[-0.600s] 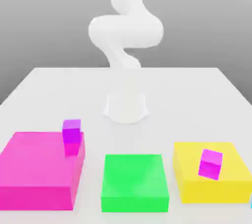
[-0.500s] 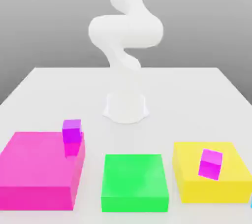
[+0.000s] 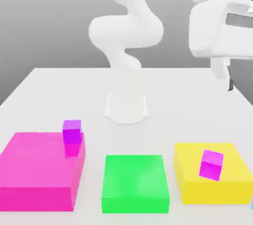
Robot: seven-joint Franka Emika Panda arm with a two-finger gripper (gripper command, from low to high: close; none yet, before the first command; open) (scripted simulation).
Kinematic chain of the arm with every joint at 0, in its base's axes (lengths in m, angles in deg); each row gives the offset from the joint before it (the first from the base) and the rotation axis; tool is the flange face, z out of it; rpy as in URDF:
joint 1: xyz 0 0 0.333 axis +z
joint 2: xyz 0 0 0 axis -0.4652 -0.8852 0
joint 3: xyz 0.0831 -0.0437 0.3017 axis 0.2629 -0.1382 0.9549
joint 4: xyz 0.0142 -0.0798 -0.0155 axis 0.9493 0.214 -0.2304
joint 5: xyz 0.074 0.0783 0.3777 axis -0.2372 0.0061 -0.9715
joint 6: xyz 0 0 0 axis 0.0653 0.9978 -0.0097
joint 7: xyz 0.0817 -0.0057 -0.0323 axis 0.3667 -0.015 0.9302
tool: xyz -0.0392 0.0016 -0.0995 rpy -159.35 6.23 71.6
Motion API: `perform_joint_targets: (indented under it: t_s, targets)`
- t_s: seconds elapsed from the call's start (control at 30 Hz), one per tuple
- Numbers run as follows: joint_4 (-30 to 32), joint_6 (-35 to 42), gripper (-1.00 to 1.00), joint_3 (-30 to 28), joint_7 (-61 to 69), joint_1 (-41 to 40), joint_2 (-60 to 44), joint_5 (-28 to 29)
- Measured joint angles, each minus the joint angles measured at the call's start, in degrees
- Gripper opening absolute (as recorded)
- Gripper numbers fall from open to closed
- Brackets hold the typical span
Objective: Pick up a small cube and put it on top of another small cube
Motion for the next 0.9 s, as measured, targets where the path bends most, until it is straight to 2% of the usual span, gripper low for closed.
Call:
perform_joint_targets:
  t_s: [0.43, 0.57, 0.6, 0.8, 0.9]
  targets:
    - [-2.5, -6.6, 0.0, 4.7, 5.2, 8.8, -26.9, 5.7]
    - [-4.4, -12.1, 0.0, 1.7, 3.2, 11.8, -35.2, 9.1]
    - [-4.6, -12.9, -1.0, 1.2, 2.9, 12.2, -36.3, 9.6]
    - [-4.8, -13.3, -1.0, 1.0, 2.8, 12.4, -36.9, 9.8]
    - [-3.8, -10.3, -1.0, 2.8, 4.2, 11.0, -32.9, 7.9]
